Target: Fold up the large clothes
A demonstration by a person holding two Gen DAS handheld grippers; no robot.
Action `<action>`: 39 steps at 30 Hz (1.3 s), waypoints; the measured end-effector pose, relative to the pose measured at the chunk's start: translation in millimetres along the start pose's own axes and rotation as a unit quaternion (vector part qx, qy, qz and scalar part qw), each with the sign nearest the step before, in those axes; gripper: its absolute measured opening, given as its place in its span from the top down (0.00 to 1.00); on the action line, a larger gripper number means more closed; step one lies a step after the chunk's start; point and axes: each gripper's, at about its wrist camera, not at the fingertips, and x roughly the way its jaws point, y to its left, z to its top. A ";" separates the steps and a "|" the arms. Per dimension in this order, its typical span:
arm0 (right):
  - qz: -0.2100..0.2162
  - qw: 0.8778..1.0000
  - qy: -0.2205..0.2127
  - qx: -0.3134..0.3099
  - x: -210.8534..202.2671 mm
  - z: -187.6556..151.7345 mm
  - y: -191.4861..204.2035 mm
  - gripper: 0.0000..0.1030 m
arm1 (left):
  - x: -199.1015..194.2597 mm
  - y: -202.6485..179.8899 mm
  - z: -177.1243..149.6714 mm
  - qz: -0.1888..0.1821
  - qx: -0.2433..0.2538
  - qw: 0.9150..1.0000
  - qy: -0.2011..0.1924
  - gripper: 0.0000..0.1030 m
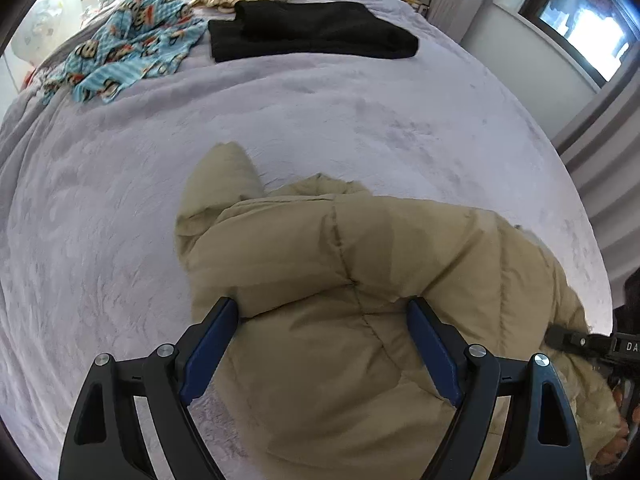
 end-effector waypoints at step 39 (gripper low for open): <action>-0.076 0.983 0.105 -0.131 -32.1 -92.6 -67.5 0.90 | 89.4 -128.0 39.6 0.048 0.085 0.995 0.022 0.16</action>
